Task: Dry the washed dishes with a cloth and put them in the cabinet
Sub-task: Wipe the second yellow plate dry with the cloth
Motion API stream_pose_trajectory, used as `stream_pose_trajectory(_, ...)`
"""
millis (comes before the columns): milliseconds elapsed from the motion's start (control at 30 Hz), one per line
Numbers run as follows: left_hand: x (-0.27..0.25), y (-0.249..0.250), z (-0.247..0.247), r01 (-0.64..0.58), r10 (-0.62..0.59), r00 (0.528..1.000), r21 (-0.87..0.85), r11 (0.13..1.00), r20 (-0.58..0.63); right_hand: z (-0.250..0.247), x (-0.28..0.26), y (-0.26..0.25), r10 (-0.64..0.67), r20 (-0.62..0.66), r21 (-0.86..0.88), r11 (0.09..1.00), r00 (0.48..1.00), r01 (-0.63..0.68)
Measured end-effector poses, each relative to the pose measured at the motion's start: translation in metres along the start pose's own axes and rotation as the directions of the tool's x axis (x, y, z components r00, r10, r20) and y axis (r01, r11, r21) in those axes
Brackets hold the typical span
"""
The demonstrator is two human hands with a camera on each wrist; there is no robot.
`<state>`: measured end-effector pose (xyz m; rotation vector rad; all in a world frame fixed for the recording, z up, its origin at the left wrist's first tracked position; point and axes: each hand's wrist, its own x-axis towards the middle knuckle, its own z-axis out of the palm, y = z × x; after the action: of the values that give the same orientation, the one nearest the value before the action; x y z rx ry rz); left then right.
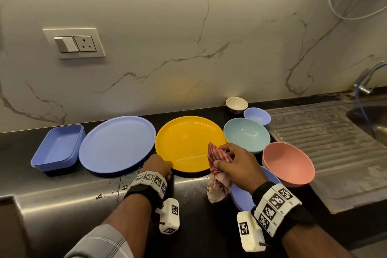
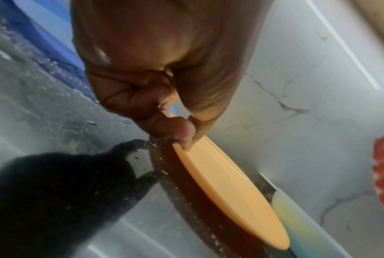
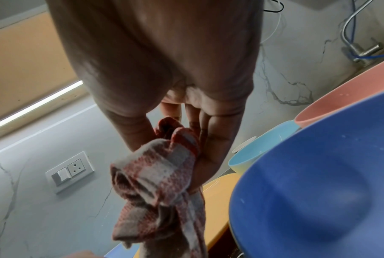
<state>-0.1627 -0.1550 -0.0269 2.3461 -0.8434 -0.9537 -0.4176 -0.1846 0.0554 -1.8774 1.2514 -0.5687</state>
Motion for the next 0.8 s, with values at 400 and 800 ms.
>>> stream_pose_trajectory(400, -0.013, 0.01, 0.006, 0.063, 0.027, 0.993, -0.695, 0.717, 0.118, -0.011, -0.011, 0.007, -0.02, -0.017, 0.07, 0.997, 1.0, 0.021)
stream_pose_trajectory(800, -0.046, -0.003, -0.061, -0.236, 0.143, 0.972, -0.714, 0.66, -0.188, -0.025, 0.0, 0.003, -0.095, -0.149, 0.26, 0.957, 0.984, 0.132)
